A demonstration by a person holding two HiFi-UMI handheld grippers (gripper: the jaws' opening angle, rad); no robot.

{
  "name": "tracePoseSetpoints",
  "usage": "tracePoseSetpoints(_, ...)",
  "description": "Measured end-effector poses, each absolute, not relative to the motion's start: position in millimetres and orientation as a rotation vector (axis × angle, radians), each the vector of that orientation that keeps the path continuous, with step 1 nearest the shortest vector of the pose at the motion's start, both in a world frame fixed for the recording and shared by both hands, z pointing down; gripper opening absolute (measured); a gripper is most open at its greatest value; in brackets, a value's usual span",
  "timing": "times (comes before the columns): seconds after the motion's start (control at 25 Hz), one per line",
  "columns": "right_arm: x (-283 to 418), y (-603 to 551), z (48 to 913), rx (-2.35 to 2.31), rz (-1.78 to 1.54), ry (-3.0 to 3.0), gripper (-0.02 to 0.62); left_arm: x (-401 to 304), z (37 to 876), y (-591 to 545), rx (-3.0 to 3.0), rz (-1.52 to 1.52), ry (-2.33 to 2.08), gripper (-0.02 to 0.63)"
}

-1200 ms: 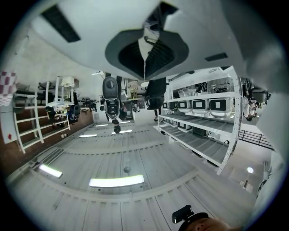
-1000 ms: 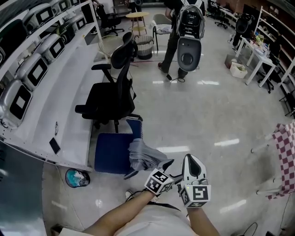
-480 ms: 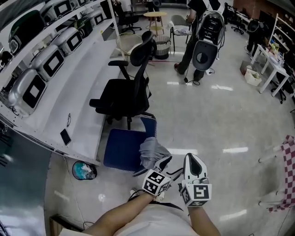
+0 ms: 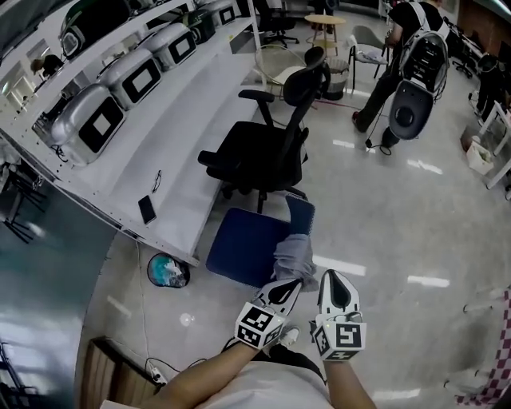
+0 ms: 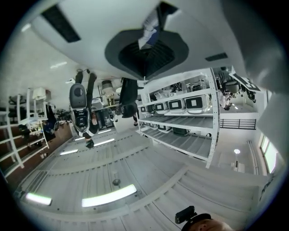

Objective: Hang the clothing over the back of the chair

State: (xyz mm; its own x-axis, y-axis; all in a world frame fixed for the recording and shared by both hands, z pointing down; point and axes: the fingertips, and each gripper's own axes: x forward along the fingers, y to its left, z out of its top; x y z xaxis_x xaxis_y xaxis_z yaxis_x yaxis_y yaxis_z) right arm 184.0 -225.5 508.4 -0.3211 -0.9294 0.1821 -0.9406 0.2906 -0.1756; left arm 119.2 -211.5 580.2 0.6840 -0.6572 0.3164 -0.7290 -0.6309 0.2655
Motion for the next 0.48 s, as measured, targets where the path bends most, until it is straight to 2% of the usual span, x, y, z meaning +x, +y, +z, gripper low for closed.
tracePoseSetpoints(0.48, 114.5, -220.8, 518.7, 1.682, 0.418, -2.556, 0.017, 44.2, 576.0, -195.4, 2.462, 0.216, -1.217, 0.008)
